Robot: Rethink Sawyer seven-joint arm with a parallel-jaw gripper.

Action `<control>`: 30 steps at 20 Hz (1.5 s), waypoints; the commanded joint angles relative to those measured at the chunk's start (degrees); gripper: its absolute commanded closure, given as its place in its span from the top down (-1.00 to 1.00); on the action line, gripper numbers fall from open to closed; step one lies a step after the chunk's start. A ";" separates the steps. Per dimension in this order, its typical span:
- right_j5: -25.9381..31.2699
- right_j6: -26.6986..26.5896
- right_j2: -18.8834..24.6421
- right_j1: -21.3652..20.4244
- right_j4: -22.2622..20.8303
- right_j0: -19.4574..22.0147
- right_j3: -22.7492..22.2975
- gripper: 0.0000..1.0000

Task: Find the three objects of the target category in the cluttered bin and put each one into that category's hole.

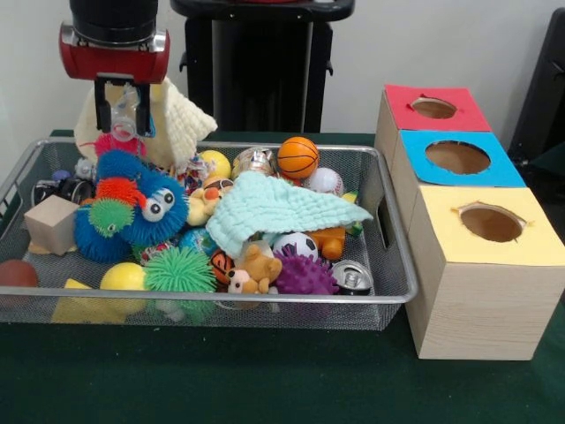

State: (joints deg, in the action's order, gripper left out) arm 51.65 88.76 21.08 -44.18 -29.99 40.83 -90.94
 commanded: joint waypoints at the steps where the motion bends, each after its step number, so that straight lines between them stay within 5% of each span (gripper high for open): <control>1: -3.04 2.73 -1.83 1.53 -0.31 1.07 -3.54 -1.00; 2: -3.04 2.77 -2.00 1.56 -0.28 0.90 -3.44 -1.00; 3: -2.91 2.59 -2.22 1.72 -0.08 0.68 -3.12 1.00; 17: -5.23 1.82 -1.86 1.65 -0.21 1.07 -3.02 1.00; 30: -16.73 -3.30 0.90 10.28 -3.21 6.70 -0.54 1.00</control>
State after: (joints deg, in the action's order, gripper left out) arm 40.48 88.76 19.54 -39.56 -30.12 45.08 -90.81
